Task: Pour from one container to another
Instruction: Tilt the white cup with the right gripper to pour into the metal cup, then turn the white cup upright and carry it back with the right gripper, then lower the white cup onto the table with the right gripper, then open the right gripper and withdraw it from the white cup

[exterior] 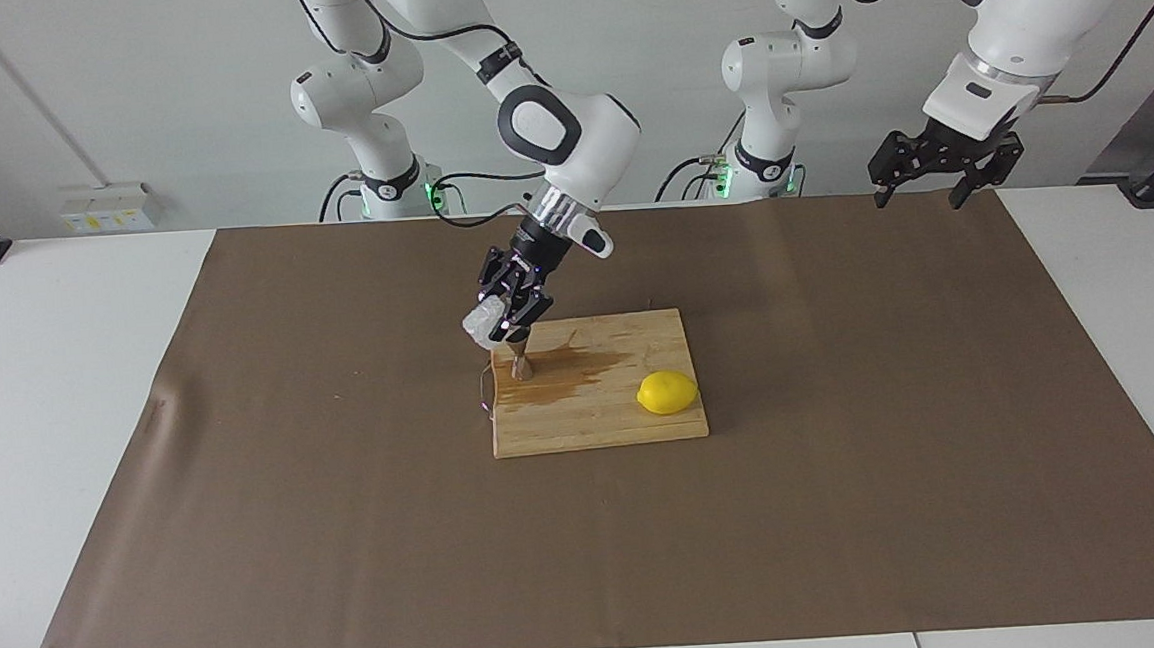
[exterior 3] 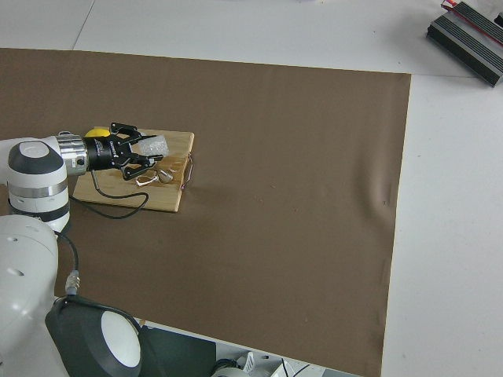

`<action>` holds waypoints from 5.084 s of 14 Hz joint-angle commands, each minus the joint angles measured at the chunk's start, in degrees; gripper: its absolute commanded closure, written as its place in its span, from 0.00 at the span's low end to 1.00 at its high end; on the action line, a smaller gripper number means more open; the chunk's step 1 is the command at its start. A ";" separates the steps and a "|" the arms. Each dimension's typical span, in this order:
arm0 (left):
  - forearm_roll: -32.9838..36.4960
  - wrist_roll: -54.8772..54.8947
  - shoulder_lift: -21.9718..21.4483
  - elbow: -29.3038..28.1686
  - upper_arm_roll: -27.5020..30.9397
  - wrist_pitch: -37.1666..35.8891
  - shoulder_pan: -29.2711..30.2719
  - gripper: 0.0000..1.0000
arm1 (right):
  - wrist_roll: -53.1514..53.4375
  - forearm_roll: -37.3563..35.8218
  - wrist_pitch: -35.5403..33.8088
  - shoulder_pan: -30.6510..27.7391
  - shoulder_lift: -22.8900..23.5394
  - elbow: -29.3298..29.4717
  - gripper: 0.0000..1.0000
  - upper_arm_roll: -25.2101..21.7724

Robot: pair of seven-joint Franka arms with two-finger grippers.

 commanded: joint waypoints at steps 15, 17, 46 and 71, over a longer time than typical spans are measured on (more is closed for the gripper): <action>1.24 0.47 -1.07 -0.79 0.35 -0.54 -0.42 0.00 | 3.77 7.95 -0.18 -3.21 -1.40 2.61 1.00 0.29; 1.24 0.47 -1.07 -0.79 0.35 -0.54 -0.42 0.00 | 3.68 12.96 0.97 -5.24 -2.19 2.79 1.00 0.29; 1.24 0.47 -1.07 -0.79 0.35 -0.54 -0.42 0.00 | -54.13 69.22 15.82 -46.19 -5.36 -11.52 1.00 0.12; 1.24 0.47 -1.07 -0.79 0.44 -0.54 -0.42 0.00 | -40.91 69.00 9.15 -45.68 -13.18 -6.56 0.00 0.64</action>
